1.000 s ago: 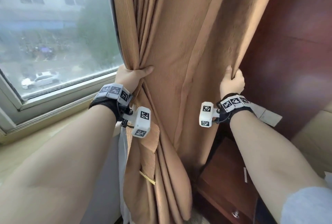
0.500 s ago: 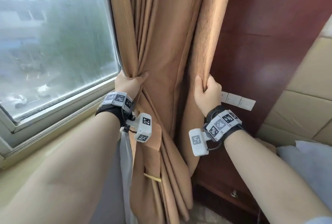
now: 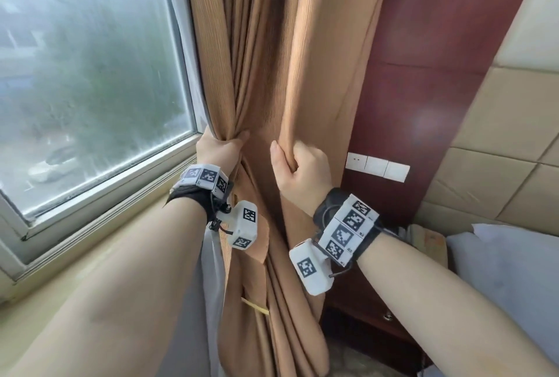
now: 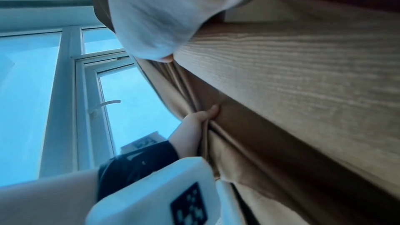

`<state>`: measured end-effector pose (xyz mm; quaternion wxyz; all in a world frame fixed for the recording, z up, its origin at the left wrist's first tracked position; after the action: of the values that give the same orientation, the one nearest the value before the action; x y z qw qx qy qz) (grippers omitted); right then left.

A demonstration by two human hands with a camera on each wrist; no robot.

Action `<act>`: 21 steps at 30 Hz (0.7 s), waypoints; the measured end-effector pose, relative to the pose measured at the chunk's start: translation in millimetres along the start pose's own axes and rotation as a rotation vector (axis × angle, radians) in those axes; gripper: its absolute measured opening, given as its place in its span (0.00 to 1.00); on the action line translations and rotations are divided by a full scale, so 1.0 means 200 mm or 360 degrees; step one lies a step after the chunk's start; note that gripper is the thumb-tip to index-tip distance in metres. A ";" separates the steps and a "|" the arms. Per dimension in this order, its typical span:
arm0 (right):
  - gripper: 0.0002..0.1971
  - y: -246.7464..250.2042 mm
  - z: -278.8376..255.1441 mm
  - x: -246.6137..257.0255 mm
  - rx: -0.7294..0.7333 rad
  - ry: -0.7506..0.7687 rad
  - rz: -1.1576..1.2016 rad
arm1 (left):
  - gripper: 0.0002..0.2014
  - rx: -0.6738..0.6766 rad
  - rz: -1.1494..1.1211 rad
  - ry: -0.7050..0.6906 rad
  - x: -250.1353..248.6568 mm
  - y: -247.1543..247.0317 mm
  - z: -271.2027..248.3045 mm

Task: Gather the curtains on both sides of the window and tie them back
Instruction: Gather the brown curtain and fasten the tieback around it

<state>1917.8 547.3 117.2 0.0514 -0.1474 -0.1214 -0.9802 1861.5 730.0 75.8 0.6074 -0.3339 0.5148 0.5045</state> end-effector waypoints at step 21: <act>0.17 -0.52 -0.16 -0.13 0.1017 -0.0421 -0.0012 | 0.21 0.0918 -0.0139 -0.0001 -0.08 -0.09 -0.03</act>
<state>1920.2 641.7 57.0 0.0752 -0.2494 -0.4283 -0.8653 1877.5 714.3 88.0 0.6985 -0.1692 0.6220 0.3108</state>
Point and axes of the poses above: each hand's wrist, its own z-axis towards the middle knuckle, its own y-axis out of the back of the hand, x = y × z, the point moved 8 cm from there along z, towards the middle knuckle, and after that the axes turned 5 degrees about -x, right-handed, at the moved point
